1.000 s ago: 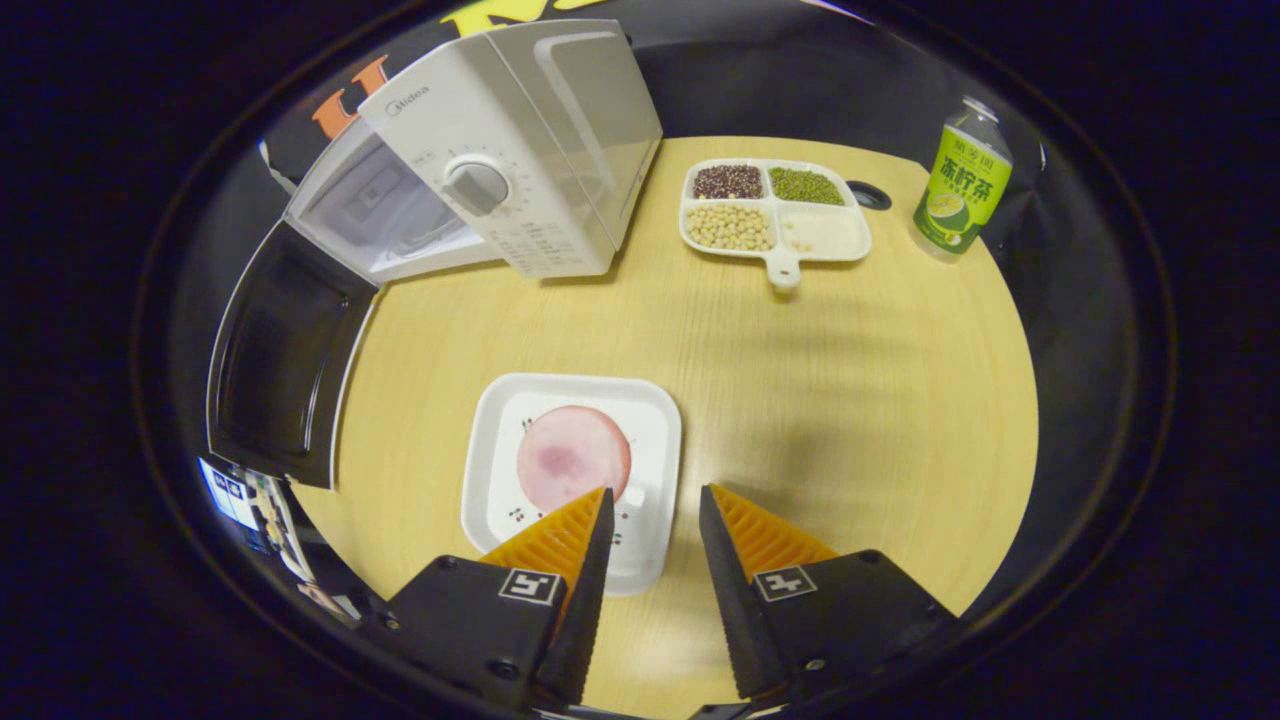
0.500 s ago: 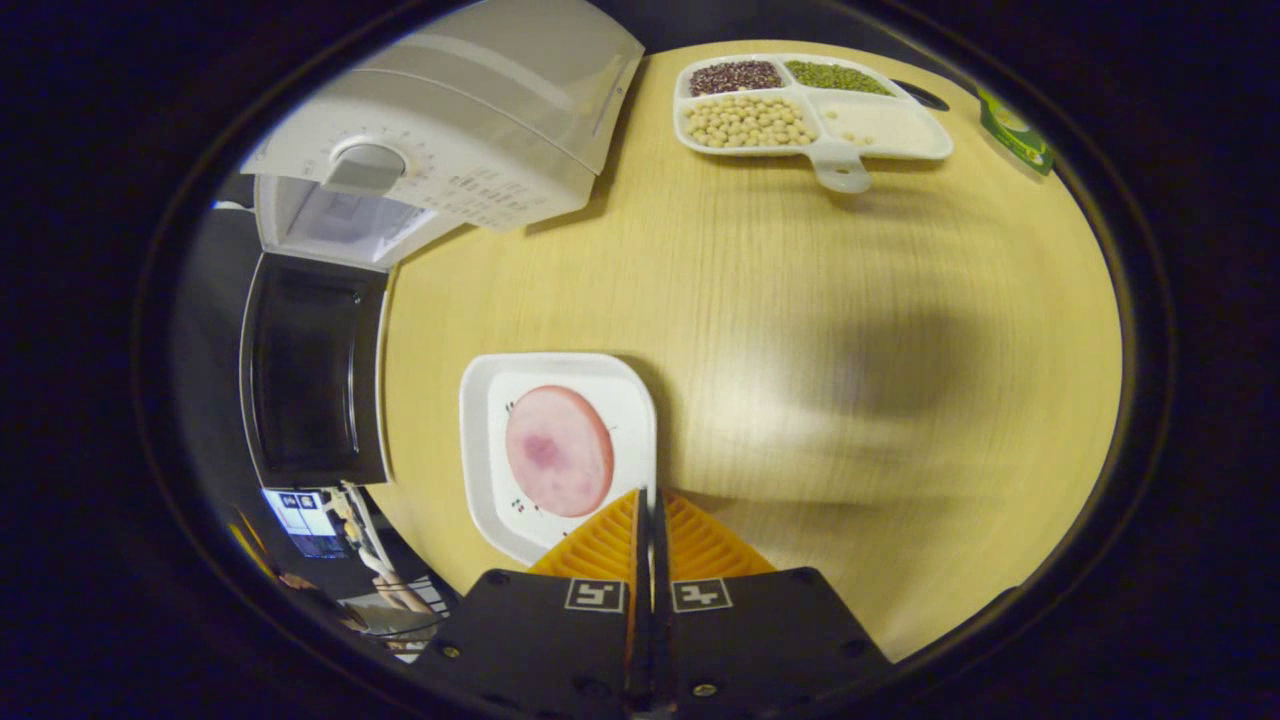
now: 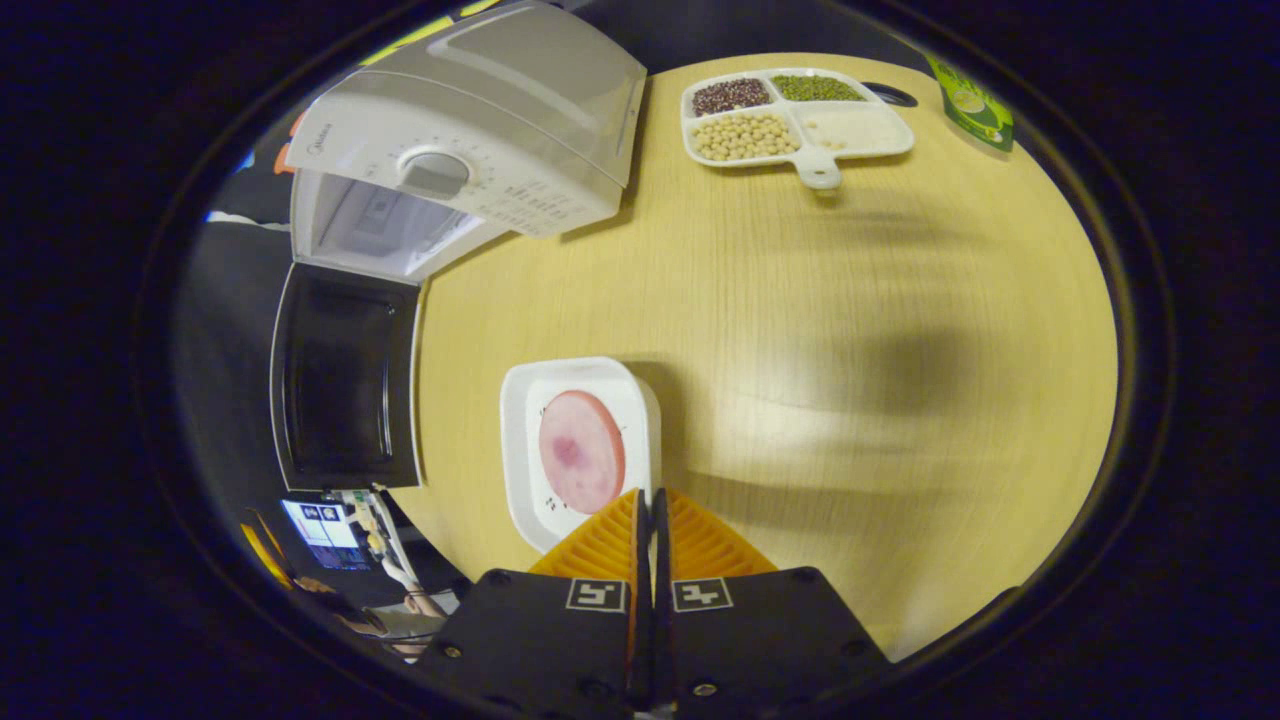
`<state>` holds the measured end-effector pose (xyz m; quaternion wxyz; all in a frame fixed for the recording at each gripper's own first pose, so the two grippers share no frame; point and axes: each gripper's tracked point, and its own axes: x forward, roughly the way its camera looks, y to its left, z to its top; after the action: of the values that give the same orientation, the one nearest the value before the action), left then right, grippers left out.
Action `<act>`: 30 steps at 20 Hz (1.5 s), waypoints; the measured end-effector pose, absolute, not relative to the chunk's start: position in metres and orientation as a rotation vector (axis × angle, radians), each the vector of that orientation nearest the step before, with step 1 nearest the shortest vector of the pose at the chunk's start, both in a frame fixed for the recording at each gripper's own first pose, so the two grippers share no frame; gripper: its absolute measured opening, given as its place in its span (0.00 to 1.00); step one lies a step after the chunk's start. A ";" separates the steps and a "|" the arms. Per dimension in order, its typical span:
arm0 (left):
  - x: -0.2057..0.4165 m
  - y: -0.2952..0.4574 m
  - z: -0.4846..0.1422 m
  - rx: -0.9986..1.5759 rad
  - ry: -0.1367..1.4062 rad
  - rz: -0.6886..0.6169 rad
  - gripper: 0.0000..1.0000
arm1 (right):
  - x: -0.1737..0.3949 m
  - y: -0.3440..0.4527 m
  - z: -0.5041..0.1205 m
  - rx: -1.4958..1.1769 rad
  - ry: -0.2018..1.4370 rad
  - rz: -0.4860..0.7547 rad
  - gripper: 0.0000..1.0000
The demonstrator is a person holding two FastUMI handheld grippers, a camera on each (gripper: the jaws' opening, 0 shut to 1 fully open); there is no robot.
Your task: Open the microwave oven with the left hand, put the food in, and close the microwave oven.
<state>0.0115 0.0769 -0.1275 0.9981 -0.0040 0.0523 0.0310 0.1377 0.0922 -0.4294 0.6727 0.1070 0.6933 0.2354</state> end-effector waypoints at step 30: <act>-0.014 0.152 -0.148 -0.020 0.104 0.141 0.95 | 0.164 0.366 -0.407 0.878 1.136 0.162 0.04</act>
<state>-0.0141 0.1518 -0.1481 0.9961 -0.0099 0.0518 0.0704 0.1644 0.3656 -0.4074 0.7501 0.4019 0.5199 0.0739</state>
